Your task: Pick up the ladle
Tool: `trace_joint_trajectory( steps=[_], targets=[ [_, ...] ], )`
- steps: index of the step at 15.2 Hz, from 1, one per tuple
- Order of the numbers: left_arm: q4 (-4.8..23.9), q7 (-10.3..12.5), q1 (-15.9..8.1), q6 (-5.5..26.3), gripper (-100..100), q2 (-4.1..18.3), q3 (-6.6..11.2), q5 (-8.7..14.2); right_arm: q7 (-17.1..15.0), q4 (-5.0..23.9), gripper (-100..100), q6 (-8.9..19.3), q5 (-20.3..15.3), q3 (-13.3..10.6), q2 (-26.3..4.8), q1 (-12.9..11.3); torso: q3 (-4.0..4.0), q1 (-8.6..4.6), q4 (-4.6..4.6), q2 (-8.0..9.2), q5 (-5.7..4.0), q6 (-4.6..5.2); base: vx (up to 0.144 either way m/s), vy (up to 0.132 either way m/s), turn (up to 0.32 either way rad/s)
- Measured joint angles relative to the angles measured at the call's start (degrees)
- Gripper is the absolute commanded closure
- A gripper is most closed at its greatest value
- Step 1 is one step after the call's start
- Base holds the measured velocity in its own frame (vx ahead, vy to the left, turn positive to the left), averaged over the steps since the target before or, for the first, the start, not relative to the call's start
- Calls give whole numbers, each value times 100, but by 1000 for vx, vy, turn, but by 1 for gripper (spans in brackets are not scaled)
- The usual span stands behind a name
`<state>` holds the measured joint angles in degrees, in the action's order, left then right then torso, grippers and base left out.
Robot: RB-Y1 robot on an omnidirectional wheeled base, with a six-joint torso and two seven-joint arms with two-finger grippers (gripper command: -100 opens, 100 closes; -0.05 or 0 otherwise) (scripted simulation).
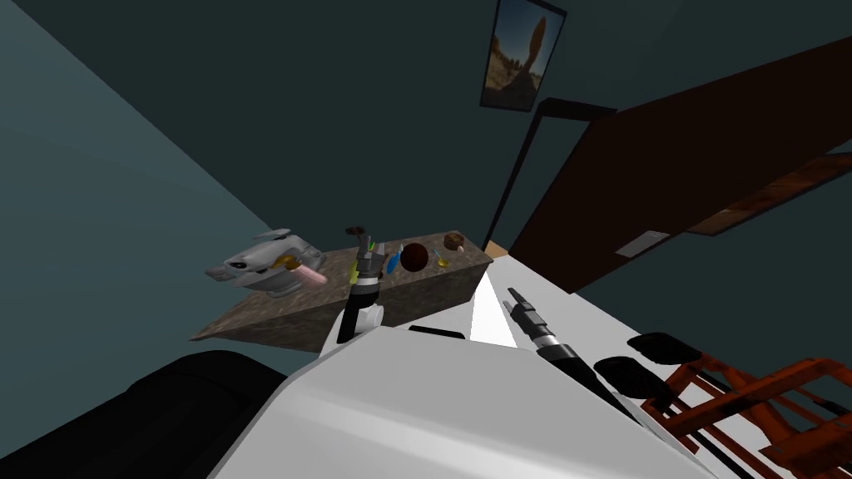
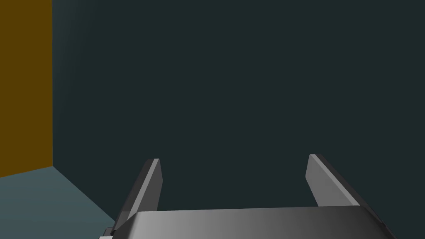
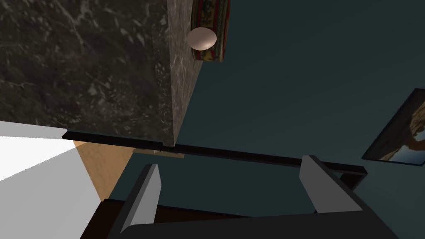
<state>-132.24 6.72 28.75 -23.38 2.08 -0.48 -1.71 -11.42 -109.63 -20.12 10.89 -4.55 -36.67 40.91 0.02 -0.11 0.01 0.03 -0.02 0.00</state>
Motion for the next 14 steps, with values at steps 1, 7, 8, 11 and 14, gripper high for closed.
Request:
trace_joint_trajectory(
  steps=[1, 7, 8, 11, 14],
  targets=[
    [0, 0, 0, 0, 0, 0, 0, 0, -9, 87, -100, 22, 24, -38, -103, 48, 0, 1, -1, 0, 0, -1, -2, -15, 104],
    [0, 0, -1, 0, 0, 0, -1, 0, -117, 573, -100, 152, 179, -195, -812, 162, -1, 6, -1, -2, 1, -4, -4, -6, 116],
    [0, 0, 0, 0, 0, 0, 0, 0, -127, 651, -100, 192, 203, -231, -925, 184, -1, 6, -1, -2, 1, -2, -3, -3, 31],
    [0, 0, -1, 0, 0, 0, -1, 0, -167, 741, -100, 229, 265, -247, -1258, 304, -2, 10, -1, -3, 3, -3, -2, 4, 99],
    [0, 0, -1, 0, 0, 0, -1, 0, -216, 960, -100, 280, 338, -327, -1611, 372, -2, 12, -1, -4, 3, -6, -4, 9, 166]
  ],
)
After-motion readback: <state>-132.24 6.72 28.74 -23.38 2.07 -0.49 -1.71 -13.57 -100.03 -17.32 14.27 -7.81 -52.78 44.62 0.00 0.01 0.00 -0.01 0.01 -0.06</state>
